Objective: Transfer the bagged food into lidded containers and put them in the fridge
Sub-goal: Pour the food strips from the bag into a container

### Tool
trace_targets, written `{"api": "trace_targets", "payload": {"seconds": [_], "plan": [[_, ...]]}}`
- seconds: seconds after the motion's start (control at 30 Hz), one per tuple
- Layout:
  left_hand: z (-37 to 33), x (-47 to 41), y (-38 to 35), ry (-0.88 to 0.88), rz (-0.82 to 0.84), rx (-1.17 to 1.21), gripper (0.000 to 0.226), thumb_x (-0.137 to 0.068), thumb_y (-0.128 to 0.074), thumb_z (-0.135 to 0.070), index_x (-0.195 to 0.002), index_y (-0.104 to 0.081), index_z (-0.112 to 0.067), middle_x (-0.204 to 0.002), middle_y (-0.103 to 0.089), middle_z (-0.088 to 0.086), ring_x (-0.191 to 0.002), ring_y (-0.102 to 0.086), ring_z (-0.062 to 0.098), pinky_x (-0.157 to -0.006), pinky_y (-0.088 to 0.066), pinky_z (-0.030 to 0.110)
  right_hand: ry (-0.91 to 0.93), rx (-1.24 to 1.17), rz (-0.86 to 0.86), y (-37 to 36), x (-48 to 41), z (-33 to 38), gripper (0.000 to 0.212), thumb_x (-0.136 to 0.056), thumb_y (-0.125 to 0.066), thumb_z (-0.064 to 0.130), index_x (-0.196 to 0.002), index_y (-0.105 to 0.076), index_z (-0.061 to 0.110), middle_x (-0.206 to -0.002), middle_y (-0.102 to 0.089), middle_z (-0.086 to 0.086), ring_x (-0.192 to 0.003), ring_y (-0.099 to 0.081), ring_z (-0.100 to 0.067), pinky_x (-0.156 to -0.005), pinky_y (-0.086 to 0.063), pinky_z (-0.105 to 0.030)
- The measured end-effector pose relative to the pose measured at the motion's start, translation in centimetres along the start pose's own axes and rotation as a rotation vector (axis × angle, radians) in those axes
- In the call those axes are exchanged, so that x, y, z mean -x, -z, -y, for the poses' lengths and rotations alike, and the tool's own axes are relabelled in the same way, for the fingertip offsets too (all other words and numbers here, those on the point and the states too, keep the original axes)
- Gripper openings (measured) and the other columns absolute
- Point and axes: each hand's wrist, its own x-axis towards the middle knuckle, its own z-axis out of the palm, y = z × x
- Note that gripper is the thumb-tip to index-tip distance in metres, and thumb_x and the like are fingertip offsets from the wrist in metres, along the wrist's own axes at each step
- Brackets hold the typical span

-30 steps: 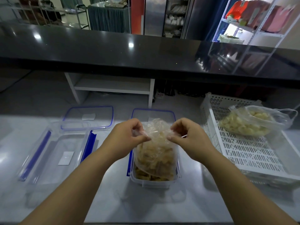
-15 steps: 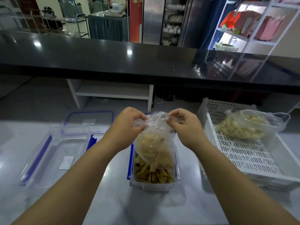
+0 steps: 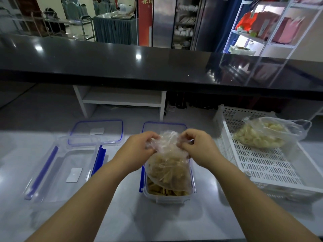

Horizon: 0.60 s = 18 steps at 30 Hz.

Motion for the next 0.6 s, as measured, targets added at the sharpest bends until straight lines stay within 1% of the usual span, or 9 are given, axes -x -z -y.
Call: {"api": "trace_targets", "payload": {"seconds": [0.07,0.13,0.2,0.3,0.37,0.43,0.53,0.6], "plan": [[-0.7,-0.1,0.8,-0.052,-0.056,0.032,0.026,-0.085,-0.067,-0.026,-0.110,-0.060,-0.031,-0.094,-0.060,-0.014,-0.080,-0.056,-0.002,-0.066,-0.045,0.015,0.040,-0.038,-0.065,1.0,-0.2,1.1,0.019,-0.086,-0.067,0.009,-0.074,-0.062,0.022,-0.071,-0.063,0.005,-0.060,-0.059,-0.012,-0.057,-0.058,-0.032],[-1.5,-0.2,1.8,-0.115,-0.122,0.049,0.021,-0.083,-0.069,-0.030,-0.102,-0.061,-0.032,-0.089,-0.060,-0.017,-0.079,-0.057,-0.001,-0.067,-0.047,0.018,0.078,-0.054,-0.106,1.9,-0.3,2.2,0.015,-0.086,-0.068,0.010,-0.076,-0.063,0.021,-0.070,-0.062,0.003,-0.056,-0.057,-0.012,-0.052,-0.054,-0.023],[-2.3,-0.2,2.6,-0.169,-0.147,0.042,0.018,-0.082,-0.069,-0.032,-0.098,-0.061,-0.032,-0.086,-0.060,-0.019,-0.080,-0.056,-0.003,-0.067,-0.043,0.015,0.101,-0.075,-0.144,2.6,-0.5,3.0,0.009,-0.086,-0.069,0.011,-0.079,-0.065,0.017,-0.070,-0.063,0.000,-0.054,-0.057,-0.012,-0.049,-0.051,-0.018],[-3.3,-0.3,3.6,-0.243,-0.140,-0.004,0.016,-0.083,-0.068,-0.033,-0.098,-0.062,-0.032,-0.086,-0.060,-0.021,-0.084,-0.056,-0.005,-0.067,-0.040,0.012,0.128,-0.091,-0.196,3.3,-0.6,3.5,0.011,-0.085,-0.069,0.011,-0.077,-0.066,0.018,-0.069,-0.063,-0.002,-0.055,-0.058,-0.015,-0.048,-0.052,-0.021],[-3.7,-0.3,4.2,-0.279,-0.136,-0.011,0.014,-0.084,-0.067,-0.033,-0.096,-0.060,-0.036,-0.086,-0.060,-0.022,-0.085,-0.056,-0.006,-0.069,-0.042,0.013,0.133,-0.104,-0.210,3.6,-0.3,3.7,0.013,-0.085,-0.069,0.010,-0.076,-0.066,0.019,-0.068,-0.063,-0.001,-0.056,-0.058,-0.016,-0.050,-0.054,-0.026],[-4.0,-0.3,4.7,-0.290,-0.128,0.002,0.014,-0.084,-0.066,-0.034,-0.095,-0.059,-0.037,-0.086,-0.060,-0.024,-0.085,-0.056,-0.006,-0.070,-0.044,0.014,0.140,-0.114,-0.223,3.7,0.0,4.0,0.009,-0.085,-0.069,0.010,-0.078,-0.067,0.016,-0.067,-0.064,0.000,-0.056,-0.059,-0.016,-0.051,-0.056,-0.031],[-4.0,-0.2,4.7,-0.297,-0.109,0.011,0.015,-0.084,-0.066,-0.034,-0.098,-0.060,-0.035,-0.086,-0.060,-0.024,-0.085,-0.056,-0.005,-0.070,-0.045,0.015,0.142,-0.100,-0.230,3.8,0.4,4.2,0.007,-0.085,-0.068,0.011,-0.080,-0.068,0.016,-0.069,-0.065,-0.002,-0.058,-0.059,-0.015,-0.051,-0.055,-0.029],[-3.7,0.1,4.3,-0.294,-0.095,0.042,0.017,-0.084,-0.066,-0.032,-0.099,-0.060,-0.036,-0.088,-0.061,-0.023,-0.086,-0.058,-0.005,-0.071,-0.045,0.016,0.144,-0.108,-0.250,3.9,0.8,4.1,0.012,-0.085,-0.068,0.010,-0.079,-0.067,0.020,-0.068,-0.064,-0.001,-0.059,-0.059,-0.014,-0.051,-0.054,-0.026]]}}
